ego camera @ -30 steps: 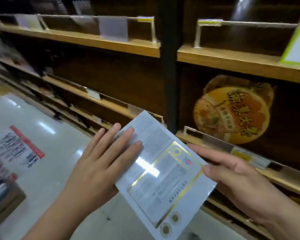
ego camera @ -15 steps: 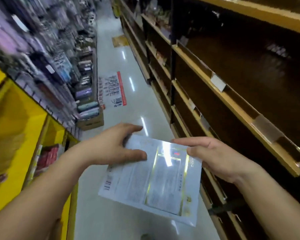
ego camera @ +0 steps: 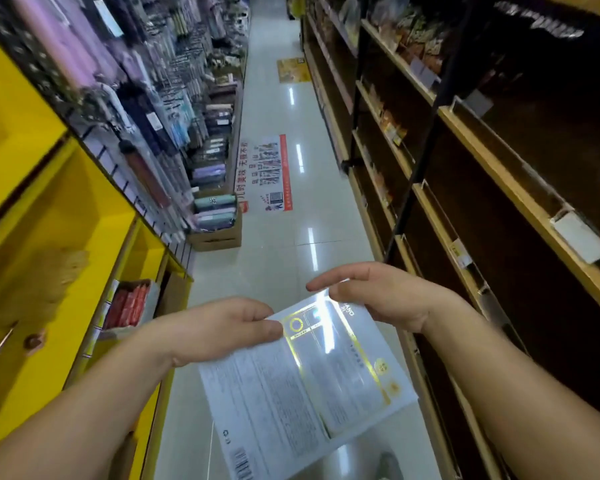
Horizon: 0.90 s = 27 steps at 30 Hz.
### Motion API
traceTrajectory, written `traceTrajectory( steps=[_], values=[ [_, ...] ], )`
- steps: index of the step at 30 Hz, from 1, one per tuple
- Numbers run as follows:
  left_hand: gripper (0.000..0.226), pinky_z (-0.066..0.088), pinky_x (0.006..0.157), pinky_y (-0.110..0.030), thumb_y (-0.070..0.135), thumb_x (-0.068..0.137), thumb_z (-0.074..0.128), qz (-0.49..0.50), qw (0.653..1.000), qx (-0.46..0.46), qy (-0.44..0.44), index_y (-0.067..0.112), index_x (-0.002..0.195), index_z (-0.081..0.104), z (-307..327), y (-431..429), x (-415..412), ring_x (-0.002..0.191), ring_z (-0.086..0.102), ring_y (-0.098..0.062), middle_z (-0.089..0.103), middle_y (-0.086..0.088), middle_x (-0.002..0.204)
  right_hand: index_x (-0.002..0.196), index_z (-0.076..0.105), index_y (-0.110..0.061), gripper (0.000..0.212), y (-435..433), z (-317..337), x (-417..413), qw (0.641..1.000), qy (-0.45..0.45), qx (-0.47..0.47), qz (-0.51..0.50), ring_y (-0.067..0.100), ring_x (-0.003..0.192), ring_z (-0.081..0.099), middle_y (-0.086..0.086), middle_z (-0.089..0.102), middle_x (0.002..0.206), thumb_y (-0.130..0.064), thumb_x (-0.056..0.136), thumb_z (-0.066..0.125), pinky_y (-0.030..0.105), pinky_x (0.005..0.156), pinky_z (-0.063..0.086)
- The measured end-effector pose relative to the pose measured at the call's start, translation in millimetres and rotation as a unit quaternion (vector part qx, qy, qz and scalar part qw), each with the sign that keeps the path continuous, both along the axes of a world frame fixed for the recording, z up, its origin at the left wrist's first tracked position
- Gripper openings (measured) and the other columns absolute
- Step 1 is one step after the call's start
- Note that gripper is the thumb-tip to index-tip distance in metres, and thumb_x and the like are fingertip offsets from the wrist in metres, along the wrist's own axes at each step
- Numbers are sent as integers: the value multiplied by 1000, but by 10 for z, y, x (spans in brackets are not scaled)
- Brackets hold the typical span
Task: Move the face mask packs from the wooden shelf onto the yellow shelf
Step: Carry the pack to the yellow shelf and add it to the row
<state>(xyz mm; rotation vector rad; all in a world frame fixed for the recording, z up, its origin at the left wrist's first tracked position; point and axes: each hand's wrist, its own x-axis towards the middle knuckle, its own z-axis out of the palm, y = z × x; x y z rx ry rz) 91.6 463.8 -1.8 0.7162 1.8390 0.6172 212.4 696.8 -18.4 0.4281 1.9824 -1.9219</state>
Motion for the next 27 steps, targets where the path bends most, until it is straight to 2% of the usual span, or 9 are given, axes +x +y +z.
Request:
traceTrajectory(
  steps=[3,5,7,9,12,15,19,24,27],
  values=[
    [42,46,66,-38,46,86,64,104,994,20,-5,4,87,64,-70,-49,-207,75,60,-24,69,-15,85,118,71,-32,28,139,-59,-419,999,3,14,35,13,87,69,-20,76,85,-33,94,58,38,93,53],
    [41,49,71,-40,39,91,62,201,978,61,-12,-1,96,65,-95,-84,-328,82,64,-27,71,-33,101,117,71,-28,28,263,-109,-685,998,-4,-9,58,22,102,72,-5,78,106,-34,93,59,45,100,52],
    [51,49,78,-47,41,92,60,312,944,106,-13,-7,109,61,-123,-131,-451,90,65,-33,60,-42,115,117,71,-24,26,377,-148,-989,996,-12,-5,83,18,98,73,0,78,107,-31,95,59,44,97,54],
    [49,51,86,-54,39,96,56,399,908,131,2,-7,112,63,-114,-142,-522,101,69,-40,67,-35,116,116,69,-18,24,414,-176,-1275,997,-13,-18,81,15,87,74,0,79,100,-25,96,59,40,90,58],
    [54,52,86,-58,47,94,56,487,861,148,16,-4,108,67,-182,-180,-653,99,70,-37,74,-26,107,119,66,-11,27,320,-219,-1743,997,-7,-45,65,21,96,76,6,79,105,-22,96,59,38,88,58],
    [36,57,80,-47,29,102,46,571,805,157,21,10,101,76,-232,-239,-806,98,75,-32,81,-11,100,119,66,-11,26,82,-227,-2180,993,-6,-58,100,26,101,75,6,79,109,-22,97,57,43,92,57],
    [36,58,87,-50,30,102,45,645,746,162,34,11,104,75,-254,-381,-1103,95,77,-28,81,-7,99,107,70,-7,21,-308,-216,-2755,990,2,-75,116,25,95,77,7,81,101,-15,99,53,39,84,59],
    [35,60,60,-23,30,102,45,700,694,161,46,12,102,75,-270,-641,-1585,82,79,-14,83,1,90,102,73,-7,23,-700,-212,-3506,986,30,-81,142,26,91,77,8,81,98,-13,99,51,33,75,61],
    [32,59,60,-23,32,101,46,722,670,169,38,18,104,74,-220,-770,-1896,80,78,-10,82,5,90,109,70,-4,28,-869,-183,-3914,982,29,-98,162,29,98,75,10,80,104,-21,98,51,35,79,60]
  ],
)
